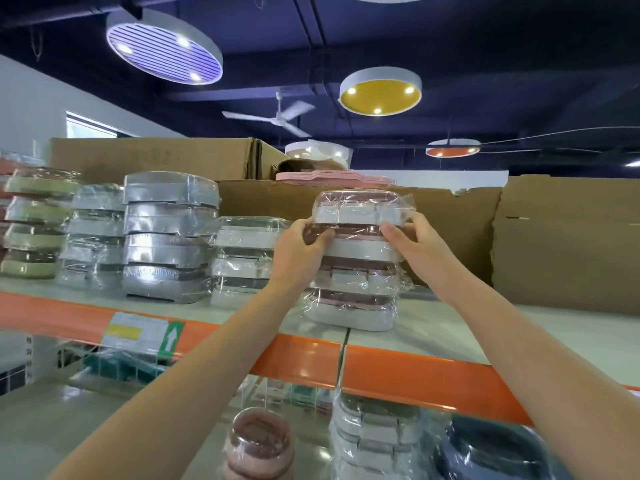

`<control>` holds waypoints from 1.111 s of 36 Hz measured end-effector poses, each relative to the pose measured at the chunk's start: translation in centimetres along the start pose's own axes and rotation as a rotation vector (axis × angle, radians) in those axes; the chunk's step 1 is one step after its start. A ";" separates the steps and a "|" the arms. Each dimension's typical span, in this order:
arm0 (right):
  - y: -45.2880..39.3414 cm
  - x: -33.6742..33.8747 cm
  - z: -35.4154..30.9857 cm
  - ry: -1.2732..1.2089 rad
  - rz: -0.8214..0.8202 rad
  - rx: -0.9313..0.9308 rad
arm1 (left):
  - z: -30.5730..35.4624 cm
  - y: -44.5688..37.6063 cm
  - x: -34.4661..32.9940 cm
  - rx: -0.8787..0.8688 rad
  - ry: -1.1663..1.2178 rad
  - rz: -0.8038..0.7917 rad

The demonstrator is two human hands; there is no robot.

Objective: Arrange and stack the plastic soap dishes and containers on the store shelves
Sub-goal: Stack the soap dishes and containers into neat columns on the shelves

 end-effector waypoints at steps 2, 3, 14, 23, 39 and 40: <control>0.1 0.1 -0.2 0.000 0.008 0.014 | 0.1 0.0 0.0 -0.021 -0.027 0.000; 0.1 0.1 -0.3 0.004 0.012 0.021 | 0.3 0.0 0.1 -0.034 -0.039 0.003; -0.1 0.1 0.5 0.056 0.008 -0.024 | 0.7 -0.1 -0.4 -0.122 -0.173 0.020; 0.1 -0.3 0.2 0.140 0.010 -0.016 | 1.5 0.4 -0.6 -0.102 -0.203 -0.024; 6.8 2.3 -4.7 0.527 0.247 0.245 | 7.8 6.6 1.0 -0.650 -0.780 -0.027; 7.6 2.0 -5.2 0.555 0.261 0.295 | 8.0 7.2 1.2 -0.678 -0.775 -0.016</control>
Point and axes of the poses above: each hand's wrist, its own y-axis away from the middle knuckle, its own x-axis out of the back of the hand, z = x × y, the point moved 10 cm from there along -y, towards the middle knuckle
